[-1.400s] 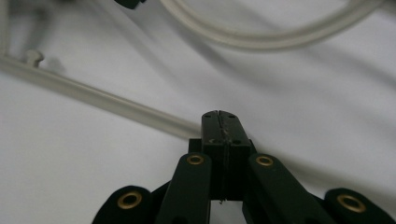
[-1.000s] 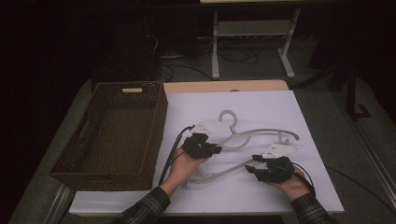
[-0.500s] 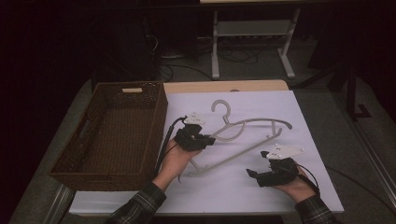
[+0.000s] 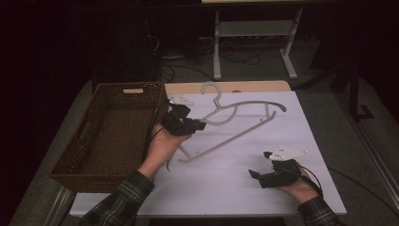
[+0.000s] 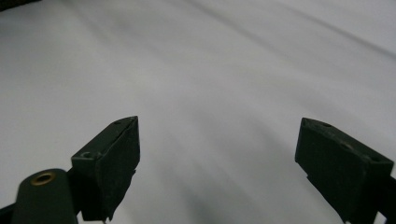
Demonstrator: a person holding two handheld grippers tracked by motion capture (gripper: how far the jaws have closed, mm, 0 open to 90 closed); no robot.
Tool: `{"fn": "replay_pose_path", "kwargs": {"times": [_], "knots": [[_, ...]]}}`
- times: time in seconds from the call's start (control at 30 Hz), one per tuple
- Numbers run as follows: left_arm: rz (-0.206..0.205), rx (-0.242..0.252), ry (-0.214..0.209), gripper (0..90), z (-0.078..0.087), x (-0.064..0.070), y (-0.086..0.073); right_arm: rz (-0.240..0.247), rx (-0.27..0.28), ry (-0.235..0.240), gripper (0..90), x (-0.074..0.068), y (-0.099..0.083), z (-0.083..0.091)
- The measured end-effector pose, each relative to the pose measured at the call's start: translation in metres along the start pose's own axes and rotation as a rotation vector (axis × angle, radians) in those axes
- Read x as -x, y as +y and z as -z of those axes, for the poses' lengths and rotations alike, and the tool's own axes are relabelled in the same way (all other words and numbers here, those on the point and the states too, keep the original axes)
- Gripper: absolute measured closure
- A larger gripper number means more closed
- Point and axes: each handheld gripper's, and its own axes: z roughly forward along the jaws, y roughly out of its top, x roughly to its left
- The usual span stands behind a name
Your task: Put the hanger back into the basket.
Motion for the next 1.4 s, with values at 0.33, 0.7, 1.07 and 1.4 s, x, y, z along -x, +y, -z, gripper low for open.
{"fn": "replay_pose_path", "kwargs": {"times": [0.33,0.7,1.07,1.4], "knots": [[0.01,0.025,0.062,82.3,0.047,-0.028,-0.001,-0.006,0.002,-0.003,12.9,-0.001,-0.001,-0.002],[0.05,0.055,0.171,82.3,0.105,-0.064,-0.018,-0.006,-0.002,-0.016,12.9,0.0,-0.003,-0.004],[0.103,0.113,0.255,82.3,0.163,-0.094,-0.042,-0.015,0.001,-0.022,12.9,0.001,-0.003,-0.003],[0.144,0.131,0.337,82.3,0.203,-0.118,-0.069,-0.014,0.036,-0.019,11.8,0.001,0.0,0.004]]}}
